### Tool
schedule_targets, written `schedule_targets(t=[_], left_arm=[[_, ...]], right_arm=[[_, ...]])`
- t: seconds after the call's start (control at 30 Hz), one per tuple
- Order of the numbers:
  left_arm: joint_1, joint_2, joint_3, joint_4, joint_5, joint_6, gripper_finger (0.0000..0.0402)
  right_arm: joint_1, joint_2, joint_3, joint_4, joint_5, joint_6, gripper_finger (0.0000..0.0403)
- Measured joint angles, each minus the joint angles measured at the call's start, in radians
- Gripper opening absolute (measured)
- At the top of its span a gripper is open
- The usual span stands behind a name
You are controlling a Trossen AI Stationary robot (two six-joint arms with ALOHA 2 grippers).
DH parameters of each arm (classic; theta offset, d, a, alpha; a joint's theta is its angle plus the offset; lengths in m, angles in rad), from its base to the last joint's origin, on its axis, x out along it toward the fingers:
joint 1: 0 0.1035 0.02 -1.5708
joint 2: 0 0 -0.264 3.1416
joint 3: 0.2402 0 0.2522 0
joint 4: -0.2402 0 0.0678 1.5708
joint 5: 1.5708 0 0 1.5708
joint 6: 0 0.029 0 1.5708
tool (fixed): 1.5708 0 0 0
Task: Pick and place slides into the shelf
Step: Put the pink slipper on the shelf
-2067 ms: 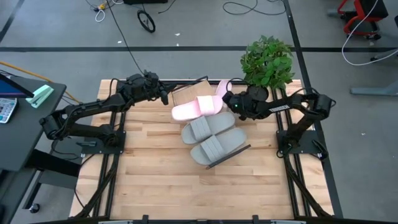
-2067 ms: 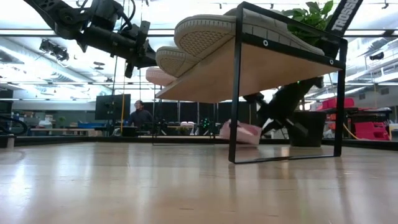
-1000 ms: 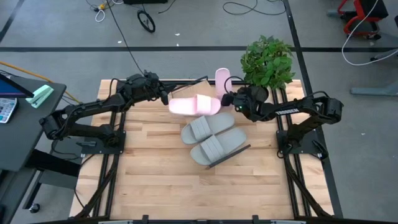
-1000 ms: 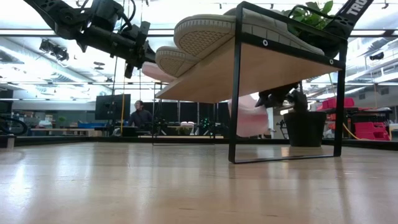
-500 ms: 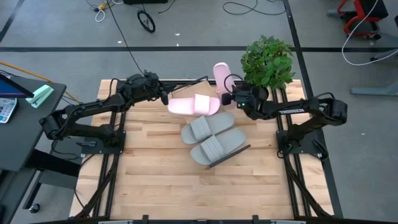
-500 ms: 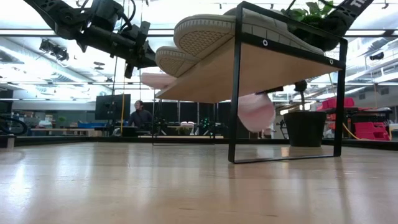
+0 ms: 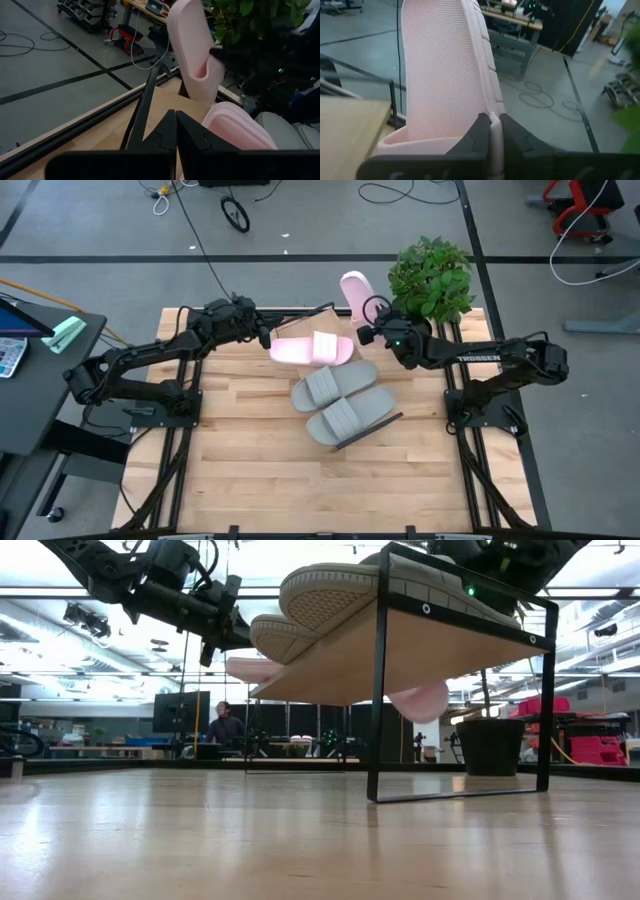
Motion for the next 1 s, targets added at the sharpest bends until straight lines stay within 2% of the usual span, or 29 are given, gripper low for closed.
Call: schedule_targets(t=[0.23,0.4,0.57,0.7,0.83,0.93,1.0], left_arm=[[0.0,0.0,0.0,-0.005,0.0,0.002,0.0023],[0.0,0.0,0.0,-0.007,0.0,0.011,0.0031],[0.0,0.0,0.0,-0.003,0.0,0.03,0.0024],[0.0,0.0,0.0,0.058,0.007,0.032,0.0019],[0.019,-0.007,0.0,0.195,0.124,0.018,0.0033],[0.036,-0.009,0.001,0.286,0.224,-0.034,0.0051],[0.04,-0.008,0.0,0.343,0.283,-0.058,0.0067]], right_arm=[[0.035,-0.008,0.086,-0.01,-0.01,-0.138,0.0025],[0.081,-0.008,0.207,-0.119,-0.018,-0.232,0.0025],[0.112,-0.008,0.363,-0.26,-0.12,-0.236,0.0025],[0.125,-0.008,0.489,-0.443,-0.199,-0.237,0.0025],[0.119,-0.008,0.592,-0.629,-0.258,-0.243,0.0025],[0.104,-0.008,0.637,-0.665,-0.296,-0.267,0.0025],[0.089,-0.009,0.651,-0.666,-0.361,-0.269,0.0025]])
